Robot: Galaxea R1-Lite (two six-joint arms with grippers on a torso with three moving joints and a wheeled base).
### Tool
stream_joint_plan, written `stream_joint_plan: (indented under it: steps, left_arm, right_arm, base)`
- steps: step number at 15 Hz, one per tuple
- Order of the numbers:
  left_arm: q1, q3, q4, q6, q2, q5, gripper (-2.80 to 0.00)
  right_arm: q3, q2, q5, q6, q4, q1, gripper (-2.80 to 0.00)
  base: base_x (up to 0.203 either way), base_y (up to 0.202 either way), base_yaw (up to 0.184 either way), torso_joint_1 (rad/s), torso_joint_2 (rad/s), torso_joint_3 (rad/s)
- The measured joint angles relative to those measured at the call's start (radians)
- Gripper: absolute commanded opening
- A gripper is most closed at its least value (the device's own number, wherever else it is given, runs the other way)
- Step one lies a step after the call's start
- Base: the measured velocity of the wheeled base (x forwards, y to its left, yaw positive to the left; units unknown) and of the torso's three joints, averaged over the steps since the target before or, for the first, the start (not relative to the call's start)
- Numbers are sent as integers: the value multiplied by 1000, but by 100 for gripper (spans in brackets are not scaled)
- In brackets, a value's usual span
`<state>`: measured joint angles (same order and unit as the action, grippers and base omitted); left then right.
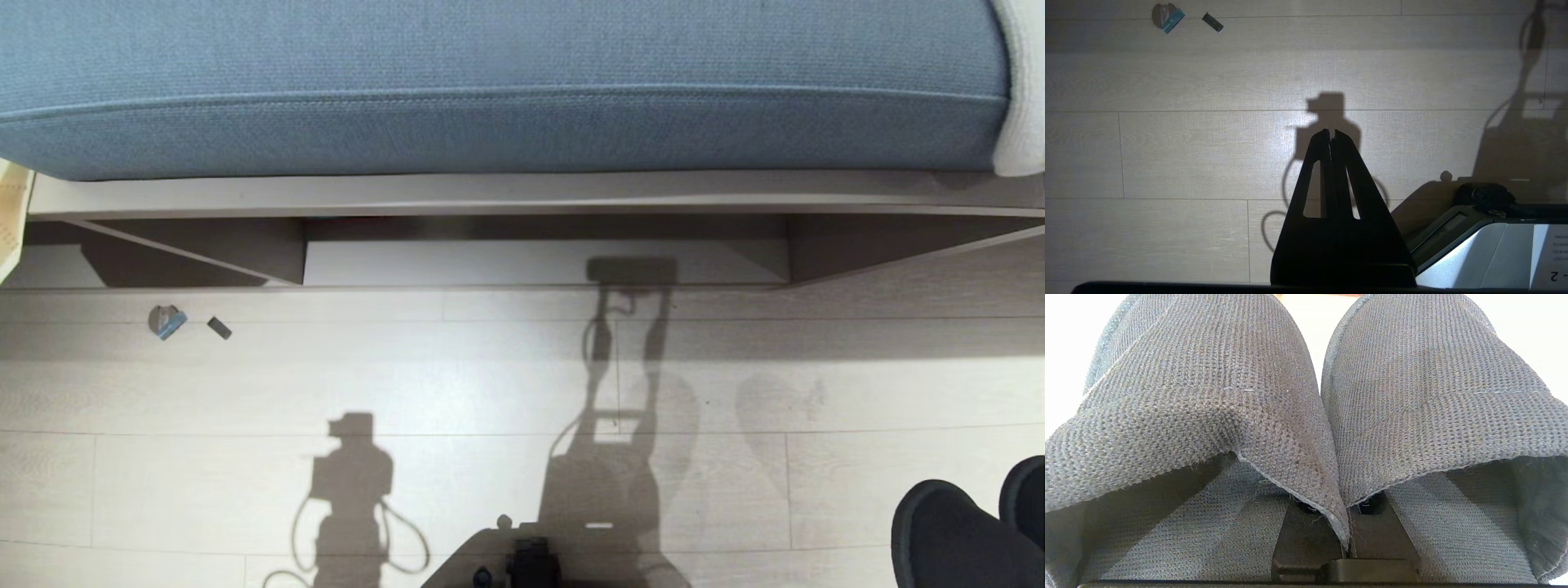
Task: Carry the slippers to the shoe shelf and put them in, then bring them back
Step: Place the slippers on the floor
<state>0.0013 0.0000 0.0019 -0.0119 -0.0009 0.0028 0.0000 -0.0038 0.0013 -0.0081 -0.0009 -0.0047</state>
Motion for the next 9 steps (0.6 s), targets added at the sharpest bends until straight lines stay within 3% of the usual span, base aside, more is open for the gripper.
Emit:
stream_joint_plan:
  steps: [9]
  left_arm:
    - [0,0,0,0,0,0,-280]
  right_arm:
    - [0,1,0,3,0,0,-280]
  base:
    - [0,0,0,3,3,205]
